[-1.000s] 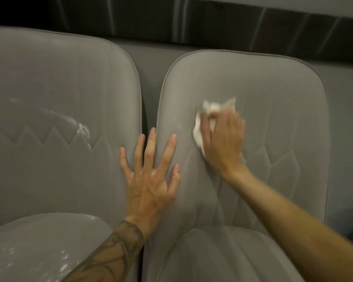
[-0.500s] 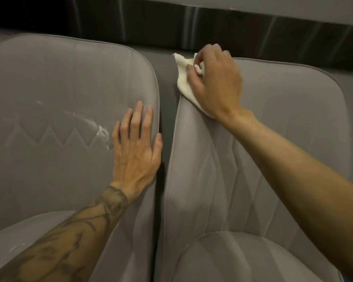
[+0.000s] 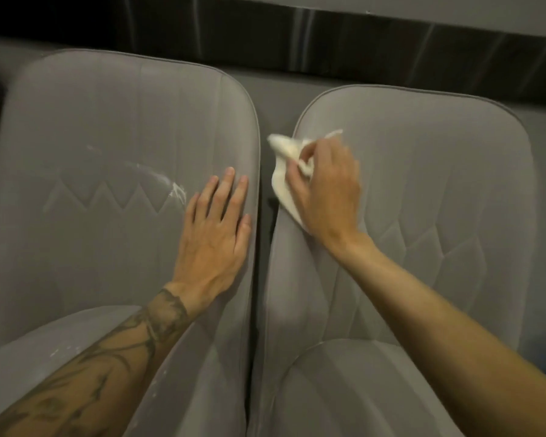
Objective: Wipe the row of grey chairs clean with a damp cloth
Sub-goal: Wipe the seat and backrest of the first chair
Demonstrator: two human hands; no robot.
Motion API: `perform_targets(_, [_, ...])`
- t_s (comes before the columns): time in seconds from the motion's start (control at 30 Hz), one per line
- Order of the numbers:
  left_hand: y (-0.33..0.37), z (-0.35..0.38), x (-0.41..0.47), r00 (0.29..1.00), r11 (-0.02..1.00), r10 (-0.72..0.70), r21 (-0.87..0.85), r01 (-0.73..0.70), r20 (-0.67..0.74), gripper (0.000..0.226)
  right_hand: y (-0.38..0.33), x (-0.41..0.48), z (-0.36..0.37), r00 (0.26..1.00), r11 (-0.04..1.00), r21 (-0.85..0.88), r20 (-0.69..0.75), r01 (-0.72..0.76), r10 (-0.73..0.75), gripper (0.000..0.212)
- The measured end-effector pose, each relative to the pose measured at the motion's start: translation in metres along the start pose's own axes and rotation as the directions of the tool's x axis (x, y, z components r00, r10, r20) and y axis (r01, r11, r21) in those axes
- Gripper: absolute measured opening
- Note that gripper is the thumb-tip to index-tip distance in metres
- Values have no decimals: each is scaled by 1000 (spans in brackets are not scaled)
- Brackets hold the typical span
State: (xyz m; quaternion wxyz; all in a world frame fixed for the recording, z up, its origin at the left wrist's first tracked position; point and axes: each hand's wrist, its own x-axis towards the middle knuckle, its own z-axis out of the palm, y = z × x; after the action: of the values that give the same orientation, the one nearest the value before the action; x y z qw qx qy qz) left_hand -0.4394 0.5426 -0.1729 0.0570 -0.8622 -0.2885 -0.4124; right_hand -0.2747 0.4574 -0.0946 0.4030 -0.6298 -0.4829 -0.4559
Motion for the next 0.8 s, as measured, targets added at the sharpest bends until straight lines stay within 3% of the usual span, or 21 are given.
perform_targets(0.1, [1,-4,-21,999,999,-15,-33,16,34,61,-6,-13,2,1000,1000,16,-5,-23,23,21])
perform_targets(0.2, [-2,-3,-45,998,999,-10,-46,13,64,60,-15,-109,-12,981,992,39,148,117,-122,19])
perform_targets(0.33, [-1,-1,-84,987,997,-28,-73,40,158,65,-22,-215,-36,903,945,37,284,326,-323,25])
perform_targets(0.4, [2,-1,-101,978,993,-42,-98,63,202,66,-19,-197,-32,936,960,-13,225,281,-271,25])
perform_targets(0.47, [6,1,-118,966,989,-63,-113,94,249,66,-19,-151,-24,986,995,-6,137,95,-93,23])
perform_targets(0.53, [9,2,-134,951,986,-83,-117,122,297,66,-20,-116,-18,988,991,60,106,-116,109,20])
perform_targets(0.57, [11,2,-141,944,985,-85,-117,128,319,67,-22,-116,-18,981,983,86,118,-165,154,20])
perform_targets(0.63, [15,1,-152,930,983,-94,-112,143,354,67,-28,-146,-29,976,990,95,198,-107,87,18])
perform_targets(0.7, [19,-2,-161,908,980,-108,-113,167,406,68,-31,-195,-52,933,996,93,359,0,-33,19])
perform_targets(0.73, [21,-3,-165,898,979,-112,-106,172,426,67,-31,-215,-65,881,992,129,471,-17,-46,19])
perform_targets(0.8, [27,-5,-174,878,980,-123,-85,182,462,65,-30,-240,-82,710,970,204,703,-131,-52,23])
